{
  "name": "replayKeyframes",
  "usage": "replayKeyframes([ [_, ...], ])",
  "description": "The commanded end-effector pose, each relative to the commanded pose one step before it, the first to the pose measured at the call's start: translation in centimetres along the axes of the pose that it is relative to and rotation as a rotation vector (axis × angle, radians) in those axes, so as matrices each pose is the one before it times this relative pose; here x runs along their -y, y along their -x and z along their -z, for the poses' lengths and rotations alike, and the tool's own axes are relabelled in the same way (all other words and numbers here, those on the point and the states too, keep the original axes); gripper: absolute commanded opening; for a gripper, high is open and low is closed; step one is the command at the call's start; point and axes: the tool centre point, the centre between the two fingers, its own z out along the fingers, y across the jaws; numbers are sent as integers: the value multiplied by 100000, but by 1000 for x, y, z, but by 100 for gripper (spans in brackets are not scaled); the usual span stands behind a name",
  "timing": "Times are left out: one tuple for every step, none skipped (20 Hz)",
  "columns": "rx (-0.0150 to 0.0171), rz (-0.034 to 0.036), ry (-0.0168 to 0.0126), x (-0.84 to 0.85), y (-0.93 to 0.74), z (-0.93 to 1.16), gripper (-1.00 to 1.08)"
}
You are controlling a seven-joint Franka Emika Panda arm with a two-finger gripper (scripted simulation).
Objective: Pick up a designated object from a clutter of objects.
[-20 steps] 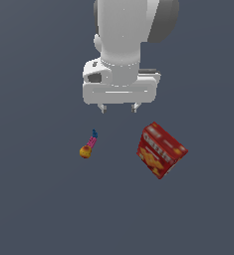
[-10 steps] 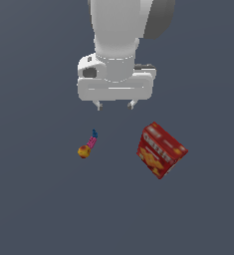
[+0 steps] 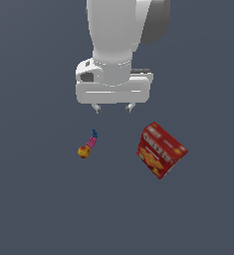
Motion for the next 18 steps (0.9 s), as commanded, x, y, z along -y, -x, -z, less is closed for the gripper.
replayKeyframes([
  [161,-1370,-278,-497,-39,-1068,100],
  [54,-705,-139,-244,-22,-548,100],
  [61,-786,-148,-273,-18,-603,100],
  [61,-863,-153,-302,-11,-656,100],
  [62,-942,-157,-332,-2,-709,100],
  [68,-1021,-159,-359,8,-765,100],
  [74,-1110,-159,-392,22,-820,100],
  [79,-1193,-154,-421,38,-874,100],
  [83,-1280,-147,-454,56,-927,100],
  [87,-1369,-137,-487,78,-979,100],
  [92,-1457,-122,-520,103,-1029,100],
  [95,-1544,-103,-554,130,-1076,100],
  [96,-1577,-78,-569,155,-1084,100],
  [95,-1586,-50,-576,177,-1074,100],
  [93,-1593,-22,-582,199,-1064,100],
  [92,-1598,7,-588,221,-1053,100],
  [90,-1603,36,-594,242,-1042,100],
  [89,-1604,64,-599,262,-1027,100],
])
